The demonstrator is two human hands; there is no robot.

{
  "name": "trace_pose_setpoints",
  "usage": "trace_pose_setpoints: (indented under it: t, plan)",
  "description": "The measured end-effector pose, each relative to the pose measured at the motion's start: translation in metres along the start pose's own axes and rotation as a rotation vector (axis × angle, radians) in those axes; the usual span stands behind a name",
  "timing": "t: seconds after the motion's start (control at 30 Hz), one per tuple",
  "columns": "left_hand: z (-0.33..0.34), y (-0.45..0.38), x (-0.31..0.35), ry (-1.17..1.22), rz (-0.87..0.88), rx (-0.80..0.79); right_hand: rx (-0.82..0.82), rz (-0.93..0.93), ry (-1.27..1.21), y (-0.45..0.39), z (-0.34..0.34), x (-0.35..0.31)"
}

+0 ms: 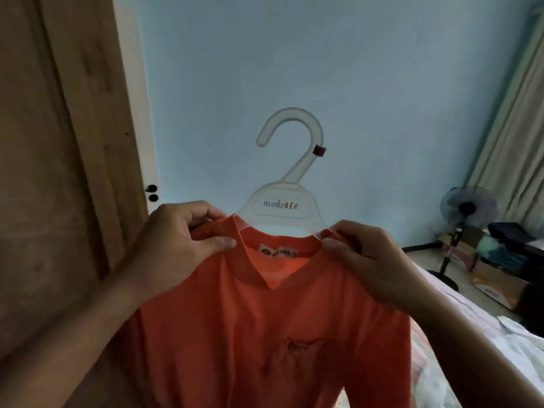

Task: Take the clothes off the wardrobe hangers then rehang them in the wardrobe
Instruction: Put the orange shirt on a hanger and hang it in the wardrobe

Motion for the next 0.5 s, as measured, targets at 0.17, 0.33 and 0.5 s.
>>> trace_pose_setpoints:
  t: [0.17, 0.33, 0.5]
  plan:
    - [-0.057, 0.019, 0.018, -0.088, -0.039, 0.133, -0.208, -0.117, -0.15, -0.046, 0.018, -0.039]
    - [-0.095, 0.055, 0.023, -0.216, -0.155, 0.231, -0.441, -0.215, -0.279, -0.069, 0.051, -0.063]
    - [-0.129, 0.095, 0.019, -0.325, -0.316, 0.33, -0.659, -0.286, -0.45, -0.081, 0.1, -0.092]
Point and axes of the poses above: each hand's wrist, its own y-axis away from the middle knuckle, its own z-axis out of the palm, x = y × z, the point moved 2 cm from there along -y, towards the middle knuckle, and after that the axes turned 7 degrees about -y, right-handed, at the moved point
